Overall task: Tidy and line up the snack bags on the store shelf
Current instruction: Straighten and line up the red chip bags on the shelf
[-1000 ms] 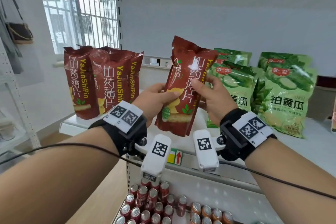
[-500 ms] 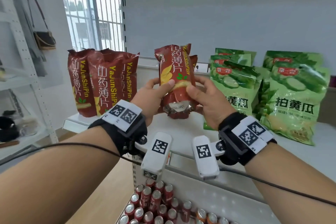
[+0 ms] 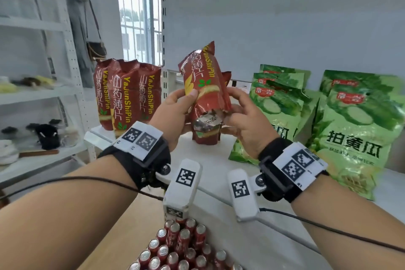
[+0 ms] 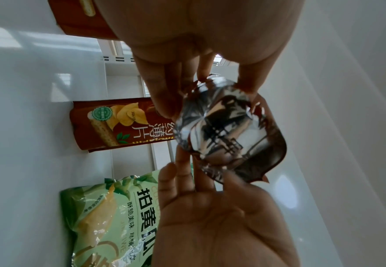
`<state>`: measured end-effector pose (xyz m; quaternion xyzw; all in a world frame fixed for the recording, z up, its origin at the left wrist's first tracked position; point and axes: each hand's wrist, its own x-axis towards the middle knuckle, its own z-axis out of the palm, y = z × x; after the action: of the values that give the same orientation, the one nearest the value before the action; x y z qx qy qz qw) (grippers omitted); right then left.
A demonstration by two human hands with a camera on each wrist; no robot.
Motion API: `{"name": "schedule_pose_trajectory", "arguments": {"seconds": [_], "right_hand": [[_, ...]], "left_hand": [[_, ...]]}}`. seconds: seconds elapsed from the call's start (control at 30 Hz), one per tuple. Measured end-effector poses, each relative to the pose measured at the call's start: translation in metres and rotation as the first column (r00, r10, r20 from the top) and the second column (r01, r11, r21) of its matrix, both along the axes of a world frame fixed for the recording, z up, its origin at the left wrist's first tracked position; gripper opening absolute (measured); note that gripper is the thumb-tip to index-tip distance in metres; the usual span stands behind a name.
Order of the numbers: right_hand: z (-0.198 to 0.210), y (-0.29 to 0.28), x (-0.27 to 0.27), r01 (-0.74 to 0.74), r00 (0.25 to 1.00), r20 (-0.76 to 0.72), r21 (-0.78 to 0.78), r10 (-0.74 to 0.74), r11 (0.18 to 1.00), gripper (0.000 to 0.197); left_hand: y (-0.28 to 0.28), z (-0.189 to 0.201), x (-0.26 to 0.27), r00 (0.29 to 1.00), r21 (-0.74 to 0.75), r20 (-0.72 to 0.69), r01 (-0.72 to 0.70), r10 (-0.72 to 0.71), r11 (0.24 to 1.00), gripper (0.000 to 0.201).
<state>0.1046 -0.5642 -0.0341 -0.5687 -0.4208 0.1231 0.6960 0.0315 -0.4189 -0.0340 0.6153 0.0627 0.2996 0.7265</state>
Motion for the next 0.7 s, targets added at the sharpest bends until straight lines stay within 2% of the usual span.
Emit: {"name": "schedule_pose_trajectory", "arguments": {"seconds": [0.17,0.27,0.37,0.47,0.57,0.7], "right_hand": [[-0.002,-0.009,0.001,-0.137,0.982,-0.115,0.085,0.147,0.987,0.055],[-0.002,-0.011,0.005,-0.107,0.992,-0.063,0.076,0.112,0.991,0.047],[-0.004,-0.011,0.008,-0.069,0.998,-0.01,0.061,0.07,0.996,0.055],[-0.013,-0.008,0.009,-0.041,0.999,0.011,0.005,0.041,0.999,0.064],[-0.025,-0.006,0.014,-0.065,0.997,-0.046,-0.016,0.064,0.998,0.046],[-0.031,-0.009,0.021,-0.126,0.988,-0.09,-0.046,0.122,0.991,0.047]], "left_hand": [[-0.012,-0.007,-0.01,0.995,0.152,-0.065,-0.061,0.071,0.987,0.041],[-0.016,-0.005,-0.011,0.997,0.117,-0.067,-0.018,0.026,0.993,0.042],[-0.021,-0.003,-0.014,0.998,0.081,-0.055,0.03,-0.026,0.996,0.037],[-0.027,-0.011,-0.014,0.997,0.108,-0.078,0.035,-0.027,0.994,0.035],[-0.033,-0.019,-0.012,0.992,0.112,-0.122,0.05,-0.036,0.992,0.03],[-0.039,-0.021,-0.009,0.989,0.062,-0.114,0.101,-0.093,0.993,0.051]]}}
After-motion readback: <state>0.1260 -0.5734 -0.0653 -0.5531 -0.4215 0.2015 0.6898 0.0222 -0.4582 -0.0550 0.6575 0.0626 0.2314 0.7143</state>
